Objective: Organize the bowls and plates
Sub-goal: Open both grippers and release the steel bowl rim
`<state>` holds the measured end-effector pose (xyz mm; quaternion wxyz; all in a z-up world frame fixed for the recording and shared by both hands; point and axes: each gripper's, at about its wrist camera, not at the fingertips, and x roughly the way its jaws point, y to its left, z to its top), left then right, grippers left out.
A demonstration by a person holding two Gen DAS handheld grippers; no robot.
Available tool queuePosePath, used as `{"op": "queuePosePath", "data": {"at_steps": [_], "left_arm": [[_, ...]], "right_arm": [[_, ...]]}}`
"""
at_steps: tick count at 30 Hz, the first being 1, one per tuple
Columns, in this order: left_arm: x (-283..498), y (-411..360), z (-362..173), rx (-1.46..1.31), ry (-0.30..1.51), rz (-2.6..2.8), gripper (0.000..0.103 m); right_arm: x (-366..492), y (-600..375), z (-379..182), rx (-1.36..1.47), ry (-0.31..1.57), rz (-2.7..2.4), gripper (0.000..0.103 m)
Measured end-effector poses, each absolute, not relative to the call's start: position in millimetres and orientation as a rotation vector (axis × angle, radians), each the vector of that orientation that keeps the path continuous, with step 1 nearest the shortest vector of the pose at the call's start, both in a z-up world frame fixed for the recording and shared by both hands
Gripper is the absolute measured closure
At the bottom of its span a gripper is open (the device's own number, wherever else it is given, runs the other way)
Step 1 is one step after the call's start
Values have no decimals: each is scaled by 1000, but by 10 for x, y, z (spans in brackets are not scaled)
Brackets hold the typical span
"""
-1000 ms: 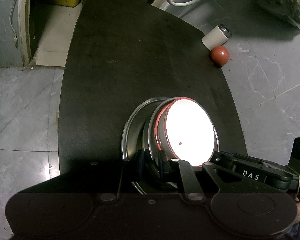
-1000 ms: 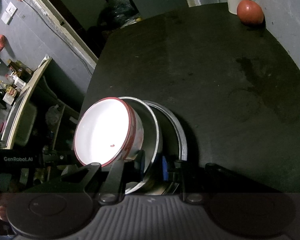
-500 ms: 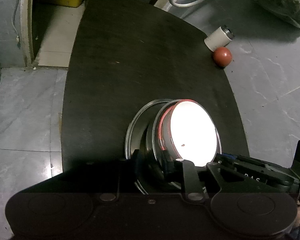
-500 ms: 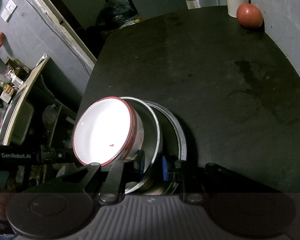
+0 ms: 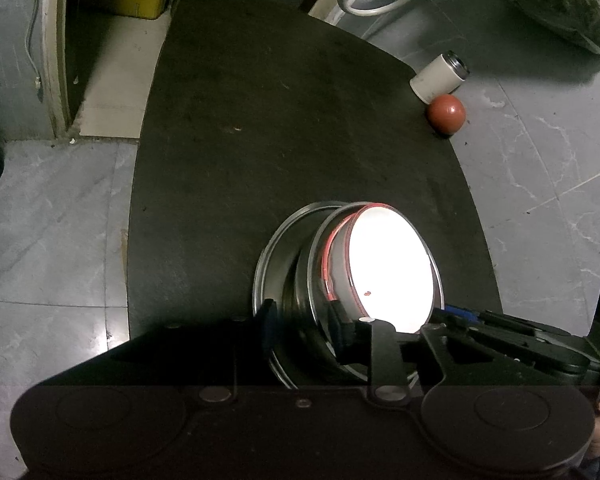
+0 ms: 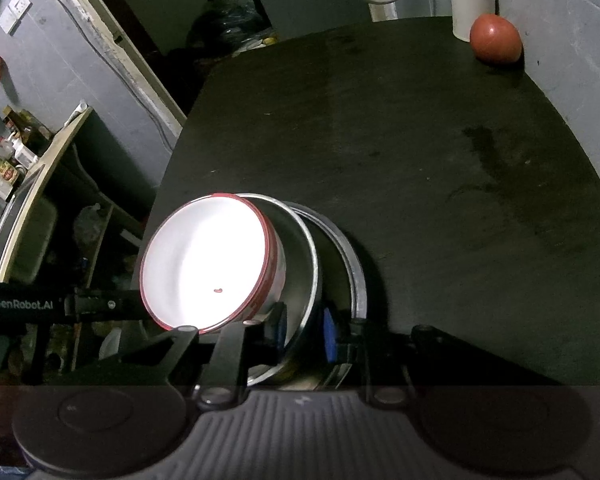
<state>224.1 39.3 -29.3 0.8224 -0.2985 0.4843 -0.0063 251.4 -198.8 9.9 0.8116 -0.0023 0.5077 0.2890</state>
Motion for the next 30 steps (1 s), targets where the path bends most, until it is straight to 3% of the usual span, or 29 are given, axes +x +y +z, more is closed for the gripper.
{"op": "queuePosePath", "data": {"at_steps": [7,11,24,30], "left_arm": [[2236,394,-289,-636,1028,-9,69],[2233,389,-276,-613,1029,15,60],[2222,390,-249,-594,1021,34,56],[2216,401,-230,-576,1011,59,47]], "right_arm": [[2520,-2002,102,-8,1081,611,79],[2524,-2017,112,-8,1075,603,78],[2512,-2048,132,3,1062,585,76],[2520,-2058,129,12,1061,583,76]]}}
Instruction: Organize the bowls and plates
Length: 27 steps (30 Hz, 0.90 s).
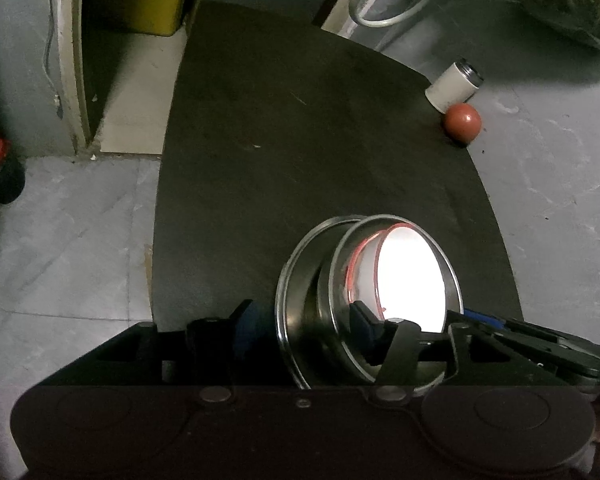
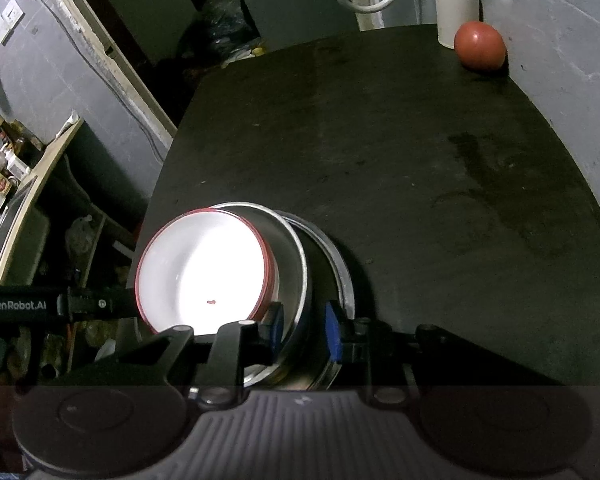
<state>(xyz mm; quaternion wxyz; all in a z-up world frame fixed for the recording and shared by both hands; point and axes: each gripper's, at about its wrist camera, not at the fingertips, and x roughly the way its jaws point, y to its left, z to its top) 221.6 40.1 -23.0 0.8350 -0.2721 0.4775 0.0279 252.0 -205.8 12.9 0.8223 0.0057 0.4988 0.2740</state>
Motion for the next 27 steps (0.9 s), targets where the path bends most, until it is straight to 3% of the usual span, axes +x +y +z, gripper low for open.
{"op": "queuePosePath", "data": {"at_steps": [5,8,9,10,11,14,16,22,27], "left_arm": [[2179,418,-187,-563,985,93,32],[2169,410,-164,-553,974,102,30],[2162,403,-156,-549,971,104,30],[2160,392,-150,-544,969,109,28],[2148,384,-142,-538,964,115,27],[2129,362,-117,-530,953,123,26],[2118,348,-92,-521,943,129,23],[2059,260,1,-491,905,144,14],[1970,173,77,-439,864,174,12]], "right_arm": [[2509,-2066,130,17,1053,581,76],[2480,-2078,141,13,1038,579,75],[2468,-2084,146,5,1031,568,62],[2457,-2085,145,-30,1022,519,37],[2454,-2105,143,-41,1007,498,28],[2459,-2219,149,37,1008,505,26],[2436,-2240,158,46,1001,518,15],[2350,-2291,178,29,968,546,12],[2251,-2396,232,52,924,556,7]]}}
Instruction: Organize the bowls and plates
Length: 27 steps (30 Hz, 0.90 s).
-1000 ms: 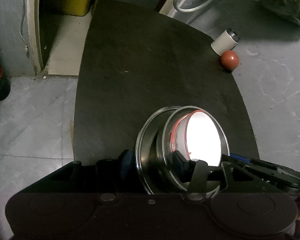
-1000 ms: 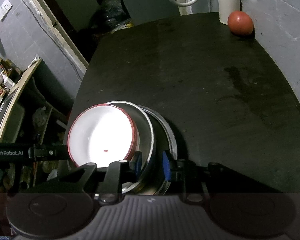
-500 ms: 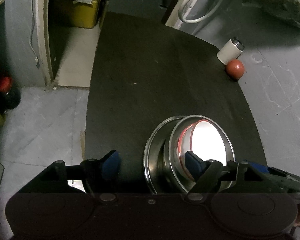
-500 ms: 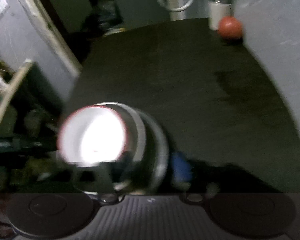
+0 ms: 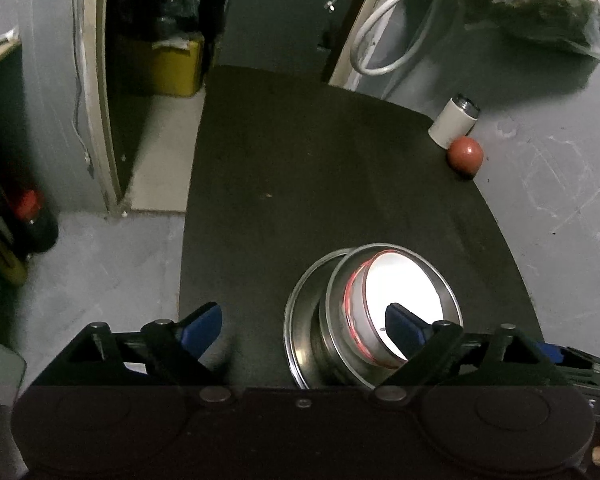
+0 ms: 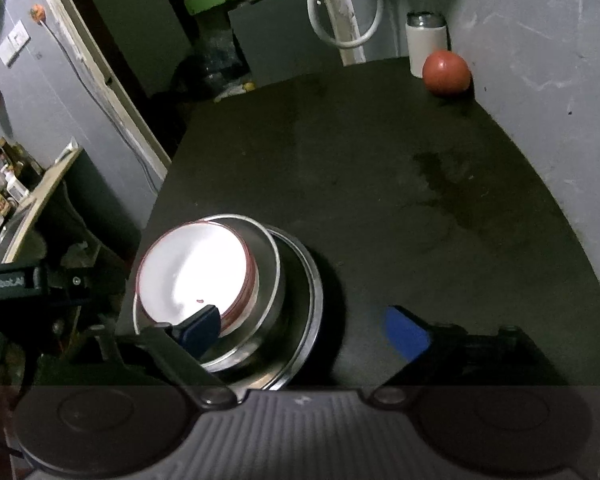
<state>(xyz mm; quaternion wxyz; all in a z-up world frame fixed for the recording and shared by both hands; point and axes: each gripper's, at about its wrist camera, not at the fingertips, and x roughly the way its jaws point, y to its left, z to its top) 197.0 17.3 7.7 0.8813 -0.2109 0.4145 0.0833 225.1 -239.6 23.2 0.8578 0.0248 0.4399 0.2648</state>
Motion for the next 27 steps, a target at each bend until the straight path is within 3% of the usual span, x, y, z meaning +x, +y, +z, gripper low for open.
{"op": "queuePosePath", "data": {"at_steps": [2,14,27], "left_arm": [[1924,129,108,-418,851,186,7],[1531,-59,313,-372,715,194,1],[1116,-173,386,-312,662,87,1]], "right_arm": [[2187,-2434,267,60,896,562,5],[1841,-2601,396,129,791,583,0],[1289,-2690,521,152,700,504,0]]}}
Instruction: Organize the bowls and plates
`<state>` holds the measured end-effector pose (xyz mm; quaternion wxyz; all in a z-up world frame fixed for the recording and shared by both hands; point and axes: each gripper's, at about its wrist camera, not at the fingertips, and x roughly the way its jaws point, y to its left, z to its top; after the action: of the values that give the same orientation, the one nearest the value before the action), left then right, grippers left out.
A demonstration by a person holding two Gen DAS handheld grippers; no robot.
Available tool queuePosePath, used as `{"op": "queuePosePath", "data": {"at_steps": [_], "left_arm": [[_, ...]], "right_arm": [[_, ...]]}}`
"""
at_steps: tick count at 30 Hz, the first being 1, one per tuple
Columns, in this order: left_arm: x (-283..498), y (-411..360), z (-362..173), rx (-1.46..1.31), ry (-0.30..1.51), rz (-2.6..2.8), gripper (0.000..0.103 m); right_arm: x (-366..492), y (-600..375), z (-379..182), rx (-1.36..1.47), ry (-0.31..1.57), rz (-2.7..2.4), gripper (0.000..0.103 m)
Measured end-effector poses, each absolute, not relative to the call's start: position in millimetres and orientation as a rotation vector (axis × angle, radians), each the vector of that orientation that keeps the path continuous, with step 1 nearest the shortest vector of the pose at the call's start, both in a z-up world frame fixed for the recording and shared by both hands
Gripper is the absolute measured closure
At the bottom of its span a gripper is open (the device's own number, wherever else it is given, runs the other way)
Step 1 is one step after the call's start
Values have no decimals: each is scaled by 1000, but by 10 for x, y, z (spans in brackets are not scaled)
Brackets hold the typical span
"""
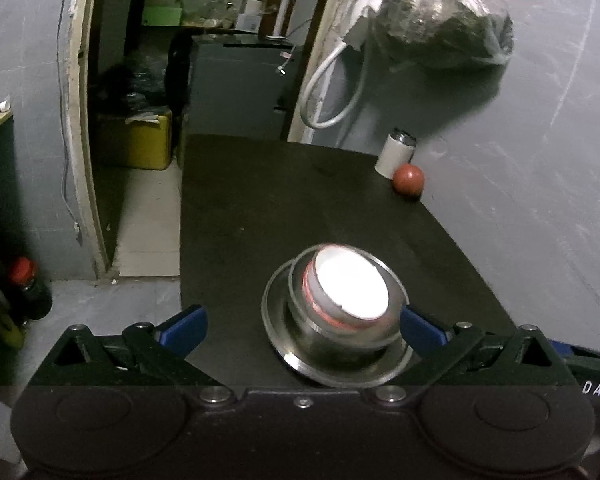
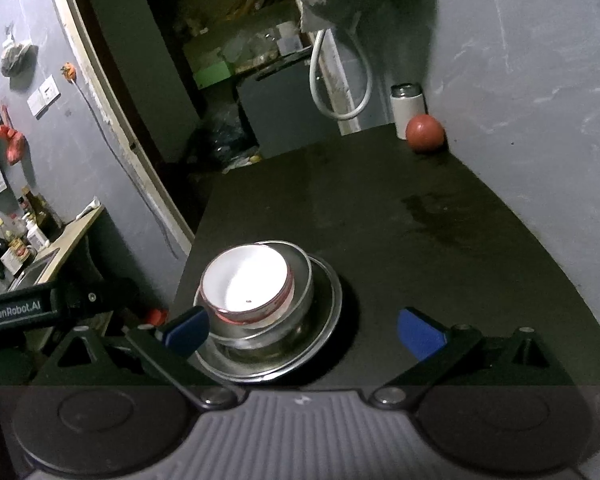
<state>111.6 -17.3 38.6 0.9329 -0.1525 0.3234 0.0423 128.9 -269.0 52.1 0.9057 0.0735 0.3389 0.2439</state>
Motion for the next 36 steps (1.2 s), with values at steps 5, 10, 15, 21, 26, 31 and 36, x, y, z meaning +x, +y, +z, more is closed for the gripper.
{"op": "queuePosePath", "data": {"at_steps": [5,10,15,21,26,31,36], "left_arm": [[857,-190,434,-270,650,52,1],[625,-161,462,-250,630,35,1],[443,-98,466,-227,605,29,1],[270,-27,405,-227,605,16,1],[190,8,351,-222,605,-5,1],[144,14,313,-210,595,-21,1],[81,27,237,-204,603,-28,1]], "right_arm": [[973,-2696,586,156,667,452,0],[721,-2686,616,165,644,412,0],[480,-2690,601,171,634,373,0],[239,-2643,570,165,636,333,0],[83,-2607,536,160,633,313,0],[-22,-2585,506,154,630,300,0],[-102,-2589,484,146,633,290,0]]}}
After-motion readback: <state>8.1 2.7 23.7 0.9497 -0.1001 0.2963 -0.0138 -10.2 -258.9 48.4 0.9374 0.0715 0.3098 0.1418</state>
